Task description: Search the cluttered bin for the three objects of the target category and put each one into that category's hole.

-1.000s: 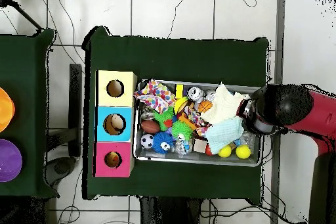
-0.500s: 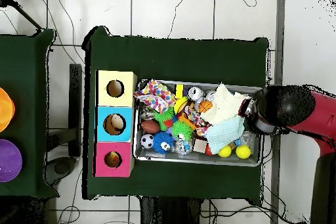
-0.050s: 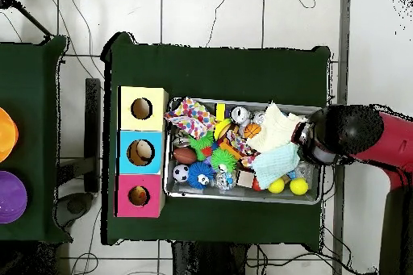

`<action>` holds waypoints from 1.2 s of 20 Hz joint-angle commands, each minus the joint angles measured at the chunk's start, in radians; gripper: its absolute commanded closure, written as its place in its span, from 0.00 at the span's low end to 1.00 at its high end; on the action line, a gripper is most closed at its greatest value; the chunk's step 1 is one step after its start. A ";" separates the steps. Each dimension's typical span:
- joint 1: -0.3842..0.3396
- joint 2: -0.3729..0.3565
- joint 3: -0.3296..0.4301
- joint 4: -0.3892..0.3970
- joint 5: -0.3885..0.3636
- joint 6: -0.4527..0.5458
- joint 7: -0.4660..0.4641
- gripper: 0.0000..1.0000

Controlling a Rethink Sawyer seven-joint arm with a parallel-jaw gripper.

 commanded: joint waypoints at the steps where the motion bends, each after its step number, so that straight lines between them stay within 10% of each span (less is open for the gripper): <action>1: 0.020 0.066 0.028 0.061 0.010 -0.071 0.024 0.00; 24: 0.138 0.106 -0.034 0.088 0.055 -0.114 0.149 0.00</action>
